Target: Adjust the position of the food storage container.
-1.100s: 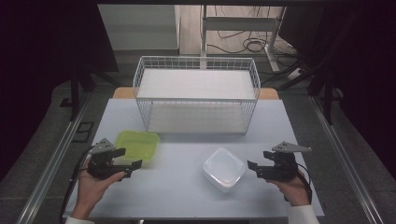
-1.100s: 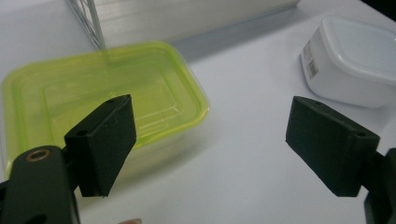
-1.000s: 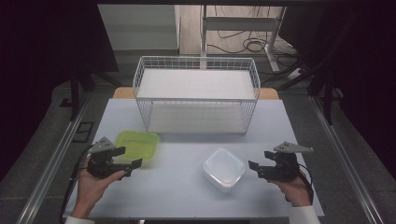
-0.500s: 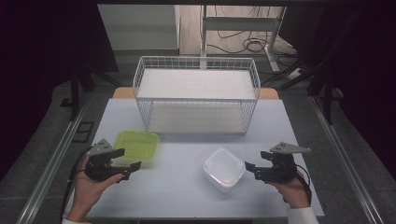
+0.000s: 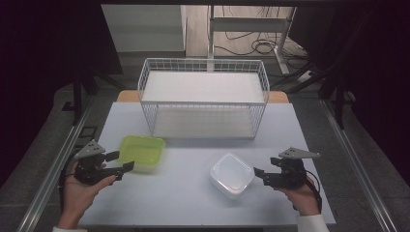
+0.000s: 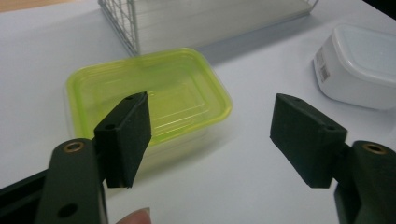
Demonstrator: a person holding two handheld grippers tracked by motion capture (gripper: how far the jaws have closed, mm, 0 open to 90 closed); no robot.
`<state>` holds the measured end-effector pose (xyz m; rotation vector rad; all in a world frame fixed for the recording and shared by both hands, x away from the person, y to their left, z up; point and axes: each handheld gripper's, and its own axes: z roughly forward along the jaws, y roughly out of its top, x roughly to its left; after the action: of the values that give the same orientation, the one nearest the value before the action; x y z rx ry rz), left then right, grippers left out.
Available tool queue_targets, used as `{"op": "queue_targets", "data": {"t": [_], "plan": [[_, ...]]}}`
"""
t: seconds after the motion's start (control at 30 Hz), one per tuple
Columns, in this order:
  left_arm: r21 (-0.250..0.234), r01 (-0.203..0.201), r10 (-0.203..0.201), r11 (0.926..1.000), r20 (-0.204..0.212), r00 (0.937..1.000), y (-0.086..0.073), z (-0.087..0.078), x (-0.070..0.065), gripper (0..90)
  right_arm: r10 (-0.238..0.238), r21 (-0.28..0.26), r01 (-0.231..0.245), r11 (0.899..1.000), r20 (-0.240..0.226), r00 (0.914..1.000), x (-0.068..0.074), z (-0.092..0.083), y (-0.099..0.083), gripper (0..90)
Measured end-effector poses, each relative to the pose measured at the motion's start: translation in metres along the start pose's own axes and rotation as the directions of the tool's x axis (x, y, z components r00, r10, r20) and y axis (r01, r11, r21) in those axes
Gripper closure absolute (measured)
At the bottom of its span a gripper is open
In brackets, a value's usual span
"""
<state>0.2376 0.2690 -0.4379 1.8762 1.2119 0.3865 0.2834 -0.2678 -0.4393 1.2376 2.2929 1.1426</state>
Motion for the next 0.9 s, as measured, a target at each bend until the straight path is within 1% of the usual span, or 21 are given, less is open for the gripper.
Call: {"op": "queue_targets", "data": {"t": [0.07, 0.13, 0.17, 0.2, 0.23, 0.3, 0.33, 0.47, 0.5, 0.53, 0.57, 0.67, 0.8, 0.9], "plan": [[-0.01, 0.019, -0.019, 0.9998, -0.003, 0.9998, 0.0, -0.002, 0.004, 32.3, 0.006, 0.002, -0.006, 1.0, 0.005, 1.0, -0.001, -0.001, -0.001, 22.5], [-0.009, 0.036, -0.036, 0.9993, -0.006, 0.9993, 0.0, -0.002, 0.009, 36.0, 0.018, -0.001, -0.018, 1.0, 0.01, 0.9998, -0.002, -0.003, -0.001, 22.7], [-0.007, 0.04, -0.04, 0.9992, -0.015, 0.9991, 0.0, -0.001, 0.012, 38.6, 0.021, -0.003, -0.021, 1.0, 0.011, 0.9997, -0.002, -0.004, -0.001, 22.8], [0.001, 0.042, -0.041, 0.9991, -0.035, 0.9985, -0.001, 0.0, 0.014, 41.3, 0.025, -0.005, -0.025, 1.0, 0.012, 0.9996, -0.002, -0.005, -0.001, 22.8], [0.008, 0.045, -0.044, 0.999, -0.047, 0.9979, -0.001, 0.002, 0.017, 45.2, 0.027, -0.008, -0.026, 1.0, 0.014, 0.9995, -0.002, -0.006, -0.002, 22.9], [0.019, 0.061, -0.06, 0.9979, -0.05, 0.9969, -0.002, 0.005, 0.024, 54.6, 0.025, -0.006, -0.025, 1.0, 0.013, 0.9996, -0.001, -0.006, -0.002, 22.9], [0.029, 0.07, -0.068, 0.9971, -0.058, 0.996, -0.002, 0.007, 0.026, 61.0, 0.021, -0.003, -0.021, 1.0, 0.012, 0.9997, 0.0, -0.006, -0.002, 22.9], [0.066, 0.071, -0.065, 0.9953, -0.097, 0.9932, 0.0, 0.014, 0.037, 80.0, 0.016, -0.005, -0.016, 1.0, 0.014, 0.9998, 0.002, -0.006, -0.003, 22.9], [0.072, 0.075, -0.067, 0.9946, -0.106, 0.9922, 0.002, 0.016, 0.039, 83.6, 0.015, -0.003, -0.015, 1.0, 0.015, 0.9998, 0.002, -0.006, -0.003, 22.9], [0.072, 0.075, -0.067, 0.9946, -0.106, 0.9922, 0.002, 0.016, 0.039, 86.2, 0.015, -0.003, -0.015, 1.0, 0.015, 0.9998, 0.002, -0.006, -0.003, 22.9], [0.098, 0.075, -0.064, 0.9924, -0.106, 0.9923, 0.007, 0.02, 0.044, 89.0, 0.015, -0.004, -0.015, 1.0, 0.018, 0.9997, 0.002, -0.006, -0.003, 22.9], [0.138, 0.069, -0.051, 0.9881, -0.13, 0.9902, 0.015, 0.026, 0.051, 89.7, 0.019, -0.003, -0.019, 1.0, 0.022, 0.9996, 0.002, -0.006, -0.004, 23.0], [0.174, 0.076, -0.049, 0.9819, -0.151, 0.9874, 0.023, 0.031, 0.057, 89.7, 0.012, 0.004, -0.012, 1.0, 0.028, 0.9995, 0.001, -0.006, -0.005, 23.0], [0.192, 0.093, -0.061, 0.9771, -0.163, 0.9847, 0.025, 0.034, 0.065, 89.8, 0.02, 0.003, -0.02, 1.0, 0.04, 0.999, -0.002, -0.006, -0.007, 23.1]]}}
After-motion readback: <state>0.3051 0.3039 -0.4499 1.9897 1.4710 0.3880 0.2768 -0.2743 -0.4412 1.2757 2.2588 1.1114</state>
